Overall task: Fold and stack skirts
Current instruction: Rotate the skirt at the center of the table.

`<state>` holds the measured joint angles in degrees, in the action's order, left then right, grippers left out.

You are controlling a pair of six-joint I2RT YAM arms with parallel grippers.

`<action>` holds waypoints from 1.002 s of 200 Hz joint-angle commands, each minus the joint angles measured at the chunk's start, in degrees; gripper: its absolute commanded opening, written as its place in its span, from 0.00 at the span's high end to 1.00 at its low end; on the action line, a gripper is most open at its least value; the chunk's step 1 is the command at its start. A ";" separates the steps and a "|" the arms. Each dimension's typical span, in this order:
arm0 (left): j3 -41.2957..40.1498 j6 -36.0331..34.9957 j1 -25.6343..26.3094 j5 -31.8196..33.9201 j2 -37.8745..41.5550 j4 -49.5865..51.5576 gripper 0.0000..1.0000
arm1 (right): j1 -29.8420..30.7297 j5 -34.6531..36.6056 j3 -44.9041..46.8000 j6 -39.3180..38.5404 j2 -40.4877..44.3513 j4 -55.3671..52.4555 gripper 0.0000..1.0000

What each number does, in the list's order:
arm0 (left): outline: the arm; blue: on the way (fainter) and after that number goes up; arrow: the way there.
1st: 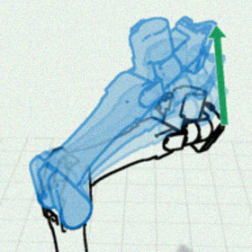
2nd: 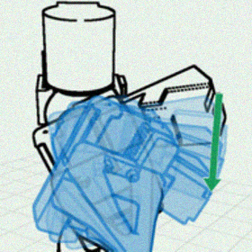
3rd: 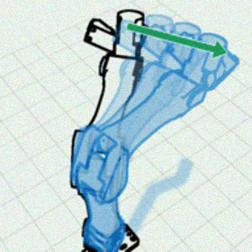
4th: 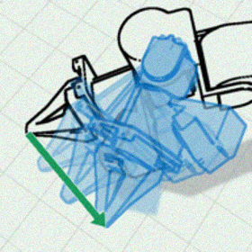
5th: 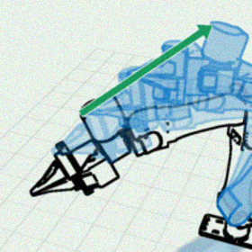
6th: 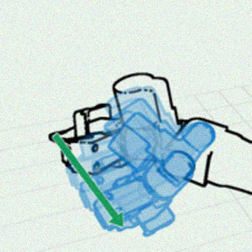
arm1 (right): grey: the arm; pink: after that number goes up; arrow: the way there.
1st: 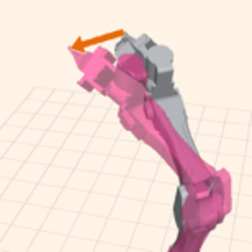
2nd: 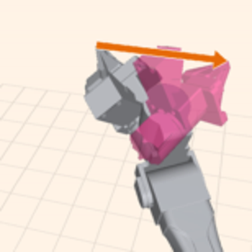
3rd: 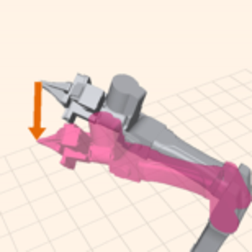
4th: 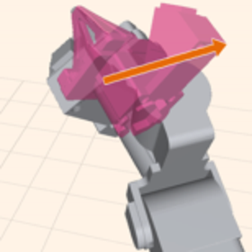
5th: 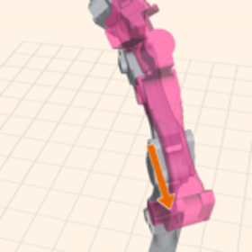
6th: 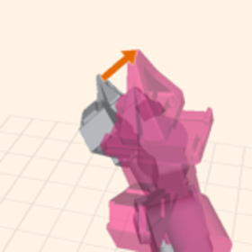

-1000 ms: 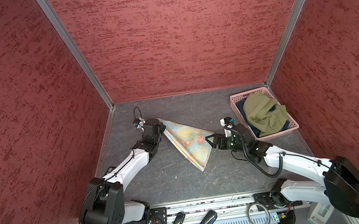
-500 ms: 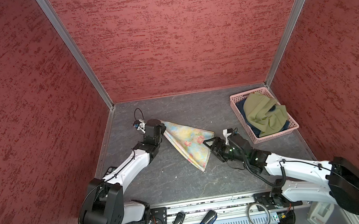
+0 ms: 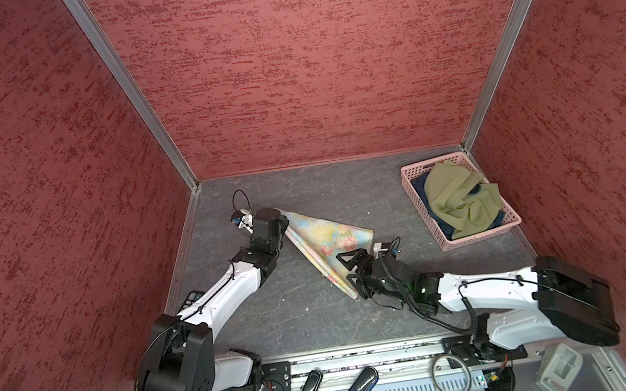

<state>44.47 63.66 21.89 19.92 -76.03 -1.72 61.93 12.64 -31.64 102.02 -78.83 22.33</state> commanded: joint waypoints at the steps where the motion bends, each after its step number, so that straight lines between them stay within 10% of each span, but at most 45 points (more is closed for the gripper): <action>1: -0.25 -0.02 0.14 1.26 1.72 -1.33 1.00 | 1.84 2.63 -0.74 15.22 -4.10 7.37 0.13; 200: -1.19 -3.23 1.14 0.38 4.51 0.00 1.00 | 8.81 10.29 2.77 36.63 -23.91 28.68 0.02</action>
<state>43.81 61.87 22.79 20.01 -72.99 -1.30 70.37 19.62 -30.92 109.62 -101.75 45.47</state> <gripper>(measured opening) 0.057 0.964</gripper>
